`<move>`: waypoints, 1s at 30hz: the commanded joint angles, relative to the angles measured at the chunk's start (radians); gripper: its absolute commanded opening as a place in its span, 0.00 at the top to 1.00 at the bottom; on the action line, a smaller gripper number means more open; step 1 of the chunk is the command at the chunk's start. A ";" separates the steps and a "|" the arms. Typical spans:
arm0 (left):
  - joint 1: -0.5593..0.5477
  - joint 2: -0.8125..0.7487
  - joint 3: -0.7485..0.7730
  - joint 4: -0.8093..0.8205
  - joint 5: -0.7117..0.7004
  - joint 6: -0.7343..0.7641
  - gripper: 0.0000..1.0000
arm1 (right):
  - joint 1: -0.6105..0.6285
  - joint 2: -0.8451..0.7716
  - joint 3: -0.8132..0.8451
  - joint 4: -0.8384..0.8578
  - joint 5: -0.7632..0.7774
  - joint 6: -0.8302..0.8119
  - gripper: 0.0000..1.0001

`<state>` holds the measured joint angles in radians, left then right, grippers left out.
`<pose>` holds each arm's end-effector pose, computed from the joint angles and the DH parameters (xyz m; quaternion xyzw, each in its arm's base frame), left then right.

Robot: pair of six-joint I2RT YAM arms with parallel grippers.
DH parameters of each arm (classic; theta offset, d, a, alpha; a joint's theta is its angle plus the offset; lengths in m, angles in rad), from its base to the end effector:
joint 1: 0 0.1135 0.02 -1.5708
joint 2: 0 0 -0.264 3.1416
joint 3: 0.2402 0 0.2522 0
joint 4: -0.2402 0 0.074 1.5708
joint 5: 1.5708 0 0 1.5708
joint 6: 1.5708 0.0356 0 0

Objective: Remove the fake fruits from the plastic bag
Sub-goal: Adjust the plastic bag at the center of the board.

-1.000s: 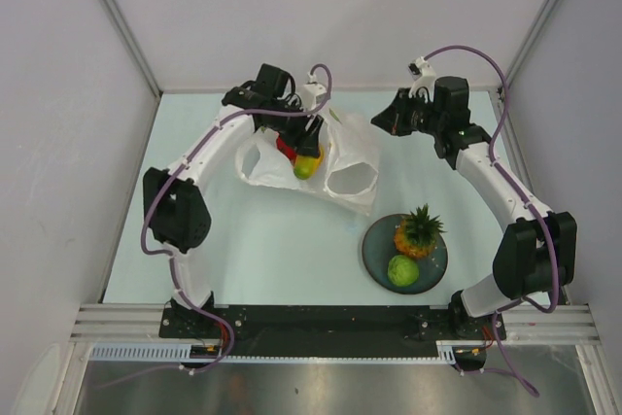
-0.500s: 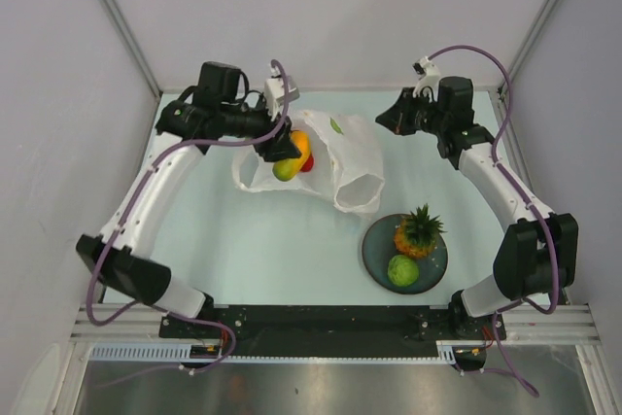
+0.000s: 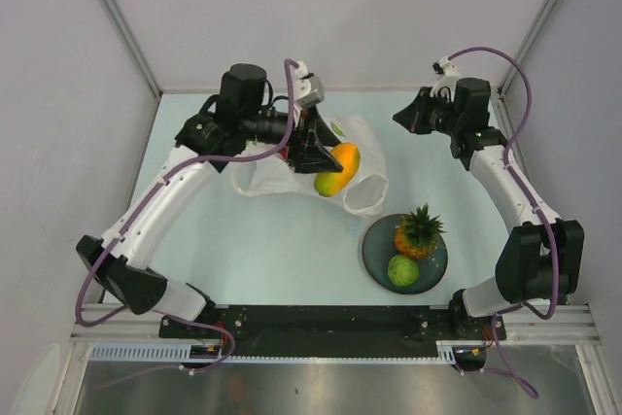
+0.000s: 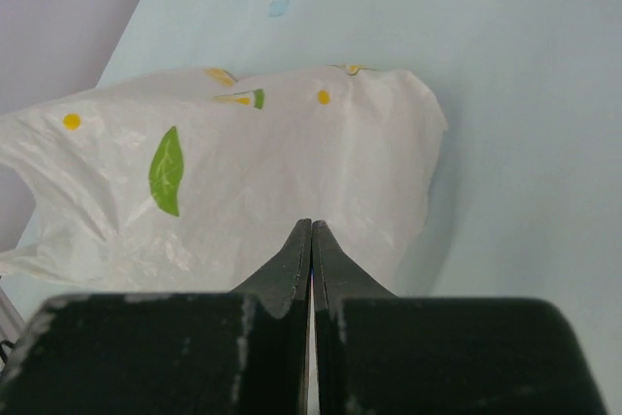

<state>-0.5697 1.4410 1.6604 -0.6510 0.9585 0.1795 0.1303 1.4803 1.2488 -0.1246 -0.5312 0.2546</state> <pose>0.2349 -0.1851 0.4476 0.5049 0.6044 -0.4737 0.3942 0.3412 0.0629 0.3421 -0.1003 0.8001 0.3169 0.4993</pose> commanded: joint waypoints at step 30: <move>0.194 0.331 -0.129 0.229 -0.546 -0.127 1.00 | -0.365 -0.244 -0.229 -0.001 0.099 0.120 0.98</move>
<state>-0.4847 2.0121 1.6543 -0.4828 0.5041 0.0086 -0.2199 1.2682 1.0344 -0.1600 -0.4305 0.3511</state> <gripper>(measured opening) 0.622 0.022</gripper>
